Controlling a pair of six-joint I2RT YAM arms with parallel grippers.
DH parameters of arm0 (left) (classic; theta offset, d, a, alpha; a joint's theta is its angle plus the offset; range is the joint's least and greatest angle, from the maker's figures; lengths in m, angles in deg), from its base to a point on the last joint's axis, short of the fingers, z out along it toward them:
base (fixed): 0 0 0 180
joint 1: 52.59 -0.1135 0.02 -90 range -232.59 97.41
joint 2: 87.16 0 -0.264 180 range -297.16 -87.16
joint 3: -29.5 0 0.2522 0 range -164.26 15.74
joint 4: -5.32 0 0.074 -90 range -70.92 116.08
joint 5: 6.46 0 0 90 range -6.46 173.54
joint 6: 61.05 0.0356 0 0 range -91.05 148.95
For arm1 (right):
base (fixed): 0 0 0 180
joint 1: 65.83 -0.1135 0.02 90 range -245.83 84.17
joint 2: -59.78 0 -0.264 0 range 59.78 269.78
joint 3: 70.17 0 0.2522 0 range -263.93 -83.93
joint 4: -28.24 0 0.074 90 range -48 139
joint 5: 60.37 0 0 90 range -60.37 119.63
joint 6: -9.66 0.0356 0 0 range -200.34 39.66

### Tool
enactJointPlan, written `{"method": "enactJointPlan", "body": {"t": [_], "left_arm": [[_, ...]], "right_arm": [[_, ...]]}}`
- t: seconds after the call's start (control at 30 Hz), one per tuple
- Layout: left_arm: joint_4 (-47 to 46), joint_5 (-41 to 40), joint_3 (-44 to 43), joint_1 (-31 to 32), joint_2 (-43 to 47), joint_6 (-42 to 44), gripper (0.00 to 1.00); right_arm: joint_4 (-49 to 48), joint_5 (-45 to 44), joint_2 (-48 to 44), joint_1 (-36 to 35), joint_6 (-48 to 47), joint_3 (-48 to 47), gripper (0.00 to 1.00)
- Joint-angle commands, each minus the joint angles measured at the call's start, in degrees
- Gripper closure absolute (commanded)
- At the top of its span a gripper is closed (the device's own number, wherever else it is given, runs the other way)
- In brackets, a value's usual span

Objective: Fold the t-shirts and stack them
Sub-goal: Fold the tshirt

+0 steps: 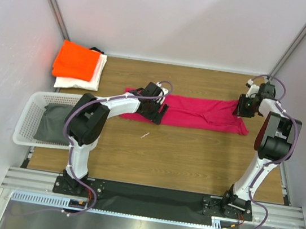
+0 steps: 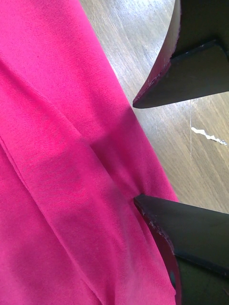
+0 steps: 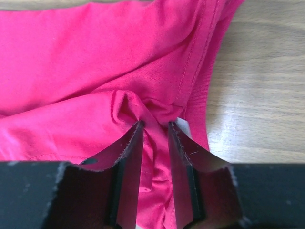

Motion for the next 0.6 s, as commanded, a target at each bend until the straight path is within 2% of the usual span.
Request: {"method": "enactJointPlan", "body": {"t": [0.0, 0.03, 0.17, 0.57], "left_arm": [[2.4, -1.2, -0.2, -0.1, -0.3, 1.0, 0.20], [2.4, -1.2, -0.2, -0.1, -0.3, 1.0, 0.20], [2.5, -1.3, -0.2, -0.1, -0.5, 1.0, 0.20], [3.0, -2.3, 1.4, -0.1, -0.9, 0.3, 0.20]], "right_arm": [[0.4, -0.5, 1.5, -0.5, -1.4, -2.0, 0.69], [0.3, -0.7, 1.7, -0.7, -1.5, -2.0, 0.71], [0.8, -2.5, 2.9, -1.1, -1.9, -2.9, 1.00], [0.9, -5.7, 0.2, 0.8, -2.8, -7.9, 1.00]]}}
